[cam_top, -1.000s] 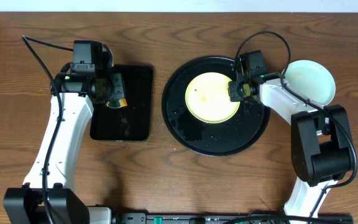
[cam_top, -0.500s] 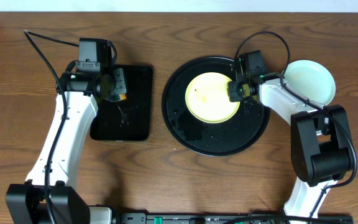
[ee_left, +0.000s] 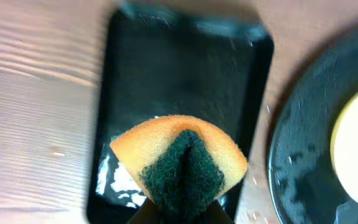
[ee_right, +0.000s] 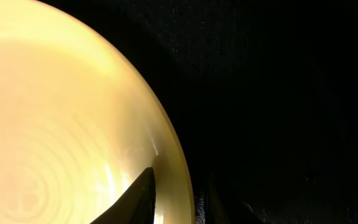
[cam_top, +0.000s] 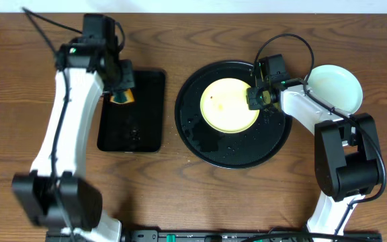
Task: Clean dirty plates on tray and stack at the side
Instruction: 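Scrub the yellow plate again with the sponge, left gripper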
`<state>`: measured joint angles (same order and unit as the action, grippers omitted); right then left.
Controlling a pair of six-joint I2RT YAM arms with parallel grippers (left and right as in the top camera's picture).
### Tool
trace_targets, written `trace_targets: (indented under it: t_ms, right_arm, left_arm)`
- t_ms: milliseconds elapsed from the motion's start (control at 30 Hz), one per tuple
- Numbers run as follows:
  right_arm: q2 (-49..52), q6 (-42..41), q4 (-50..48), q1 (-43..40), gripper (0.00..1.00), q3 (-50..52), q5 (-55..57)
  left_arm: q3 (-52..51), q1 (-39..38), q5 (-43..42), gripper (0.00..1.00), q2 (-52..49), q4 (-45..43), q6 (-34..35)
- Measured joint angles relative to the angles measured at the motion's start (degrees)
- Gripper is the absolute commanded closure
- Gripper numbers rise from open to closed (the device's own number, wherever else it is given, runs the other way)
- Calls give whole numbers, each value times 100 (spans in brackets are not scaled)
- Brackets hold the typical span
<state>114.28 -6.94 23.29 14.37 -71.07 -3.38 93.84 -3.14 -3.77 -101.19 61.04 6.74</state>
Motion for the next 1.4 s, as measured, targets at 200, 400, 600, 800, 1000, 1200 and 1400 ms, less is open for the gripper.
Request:
trace_targets:
  t_ms: [200,400,600,800,1000,1200,1400]
  right_arm:
    - [0,-2,0,0,80,0,-2]
    - [0,0,-2,0,85,0,-20]
    - [0,-2,-2,0,84,0,-20]
    - [0,22,-9,-4,99,0,2]
    - [-26,-2,-9,-28,99,-2,-24]
    - [-26,-2,-9,-31,99,-2,-24]
    - [-26,-2,-9,-28,99,-2,-24]
  left_arm:
    - [2,76,-435,93,-1082,-17,-136]
    - [0,116,-516,93,-1038,-417,-417]
    - [0,-164,-529,93,-608,-872,-570]
    - [2,-981,-533,93,-354,-1493,-601]
    - [2,-1928,-553,93,-533,-2323,-706]
    - [2,-2577,-640,92,-1075,-2789,-612]
    - [2,-3077,-667,92,-1792,-3025,-535]
